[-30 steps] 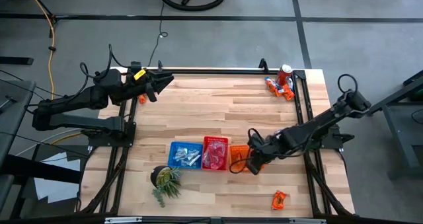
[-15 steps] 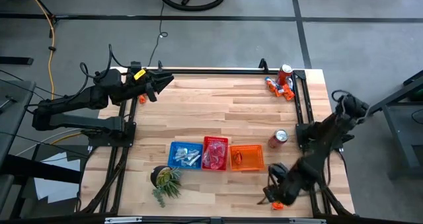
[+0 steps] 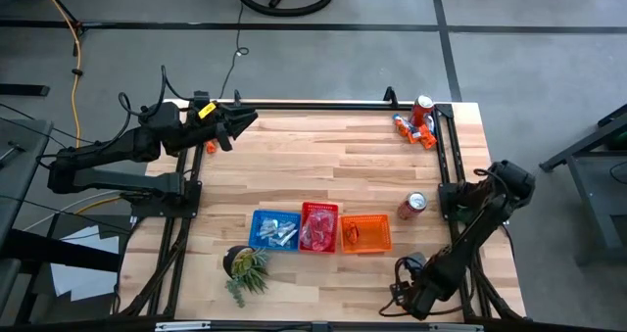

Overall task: Sort candy
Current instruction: Put the orange candy pack into the orange bin

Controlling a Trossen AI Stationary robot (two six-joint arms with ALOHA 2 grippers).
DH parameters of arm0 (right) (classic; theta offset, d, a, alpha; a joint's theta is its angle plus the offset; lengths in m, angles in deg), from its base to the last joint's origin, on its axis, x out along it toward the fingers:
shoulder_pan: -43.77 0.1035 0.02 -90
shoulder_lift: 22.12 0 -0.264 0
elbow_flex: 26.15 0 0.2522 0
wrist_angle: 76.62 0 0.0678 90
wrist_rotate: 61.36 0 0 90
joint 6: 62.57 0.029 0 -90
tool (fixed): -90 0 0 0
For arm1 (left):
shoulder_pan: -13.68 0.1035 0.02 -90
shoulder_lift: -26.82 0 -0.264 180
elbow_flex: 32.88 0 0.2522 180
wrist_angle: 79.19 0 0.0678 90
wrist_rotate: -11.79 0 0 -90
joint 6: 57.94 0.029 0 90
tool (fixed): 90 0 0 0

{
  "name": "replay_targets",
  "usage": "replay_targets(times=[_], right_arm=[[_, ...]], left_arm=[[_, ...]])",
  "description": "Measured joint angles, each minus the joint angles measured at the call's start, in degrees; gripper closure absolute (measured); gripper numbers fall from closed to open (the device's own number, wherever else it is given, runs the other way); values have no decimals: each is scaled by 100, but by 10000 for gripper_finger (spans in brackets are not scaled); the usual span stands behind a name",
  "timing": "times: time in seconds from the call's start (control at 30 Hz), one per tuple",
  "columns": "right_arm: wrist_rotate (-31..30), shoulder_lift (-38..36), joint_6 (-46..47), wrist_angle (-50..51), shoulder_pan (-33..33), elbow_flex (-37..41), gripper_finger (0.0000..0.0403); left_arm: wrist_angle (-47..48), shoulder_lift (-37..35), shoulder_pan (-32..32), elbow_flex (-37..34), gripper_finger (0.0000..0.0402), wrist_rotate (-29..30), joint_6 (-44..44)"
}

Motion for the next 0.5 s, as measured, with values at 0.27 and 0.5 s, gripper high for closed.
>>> replay_targets(times=[0.27, 0.5], right_arm=[[-27, 276, -111, 184, -3, 0, 177], [-112, 83, -618, 179, 10, -9, 360]], left_arm=[[0, 0, 0, 0, 247, -60, -112], [-16, -2, 2, 0, 247, -66, -266]])
